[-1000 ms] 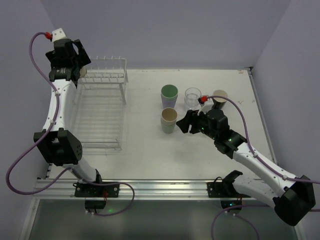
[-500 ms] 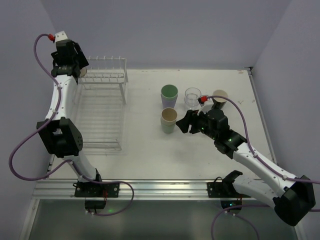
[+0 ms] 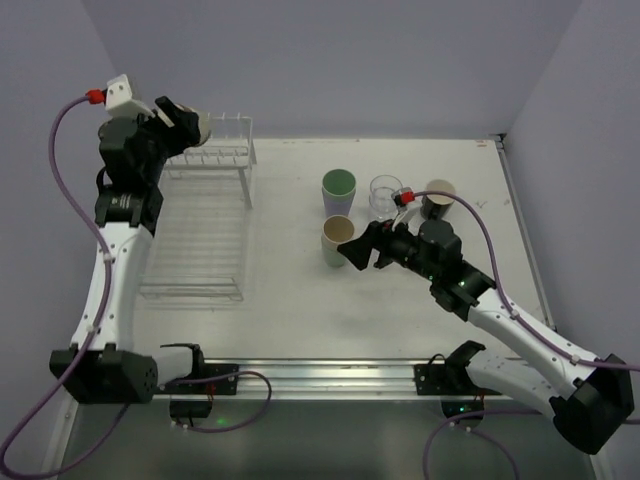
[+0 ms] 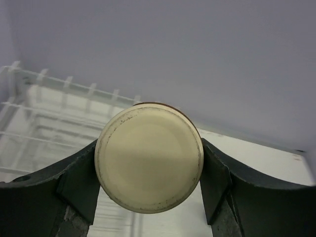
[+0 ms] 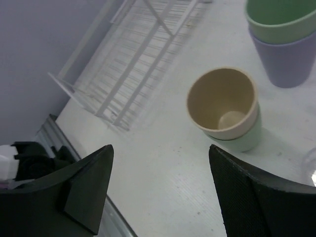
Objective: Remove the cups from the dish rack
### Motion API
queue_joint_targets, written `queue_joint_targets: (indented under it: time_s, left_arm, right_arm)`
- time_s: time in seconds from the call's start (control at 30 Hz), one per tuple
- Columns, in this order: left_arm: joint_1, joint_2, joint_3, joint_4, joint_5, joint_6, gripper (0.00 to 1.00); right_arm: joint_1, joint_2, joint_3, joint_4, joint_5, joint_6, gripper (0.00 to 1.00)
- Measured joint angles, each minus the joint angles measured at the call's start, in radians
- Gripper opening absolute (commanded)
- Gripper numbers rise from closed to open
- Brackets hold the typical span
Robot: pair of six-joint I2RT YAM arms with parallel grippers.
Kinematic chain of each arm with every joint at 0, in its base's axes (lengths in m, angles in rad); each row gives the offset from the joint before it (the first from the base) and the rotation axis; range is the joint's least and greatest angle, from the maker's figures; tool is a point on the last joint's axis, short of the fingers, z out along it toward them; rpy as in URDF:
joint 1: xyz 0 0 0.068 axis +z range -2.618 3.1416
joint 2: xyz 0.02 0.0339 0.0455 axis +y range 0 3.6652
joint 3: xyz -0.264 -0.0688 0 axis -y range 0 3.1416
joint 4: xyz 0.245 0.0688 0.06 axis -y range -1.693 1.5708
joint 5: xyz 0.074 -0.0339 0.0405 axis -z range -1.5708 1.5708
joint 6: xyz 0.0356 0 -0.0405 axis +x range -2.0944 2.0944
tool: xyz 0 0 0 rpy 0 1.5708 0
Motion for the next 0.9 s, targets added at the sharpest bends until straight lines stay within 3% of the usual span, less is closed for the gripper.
queue_joint_targets:
  time_s: [0.23,0.4,0.5,0.67,0.8,0.9]
  left_arm:
    - [-0.126,-0.388,-0.445,0.303,0.32,-0.254,0.22]
    - [-0.156,-0.524,-0.727,0.486,0.456,-0.472,0.19]
    - [-0.19,-0.581,-0.822,0.568,0.489,-0.569,0.13]
    - [-0.283,-0.637,-0.903,0.742,0.5,-0.673,0.13]
    - [-0.364,-0.619,-0.934,0.853,0.504,-0.713,0.14]
    - [-0.412,-0.583,-0.956,0.908,0.502,-0.716,0.22]
  right_arm:
    - [0.137,0.01,0.029,0.179,-0.094,0.065,0.88]
    - [0.174,0.063,0.091,0.346,-0.142,0.121,0.86]
    - [0.174,0.127,0.141,0.413,-0.166,0.158,0.84]
    - [0.18,0.24,0.209,0.483,-0.202,0.216,0.81]
    - [0.198,0.285,0.222,0.507,-0.22,0.243,0.69]
    - [0.21,0.291,0.239,0.51,-0.225,0.247,0.46]
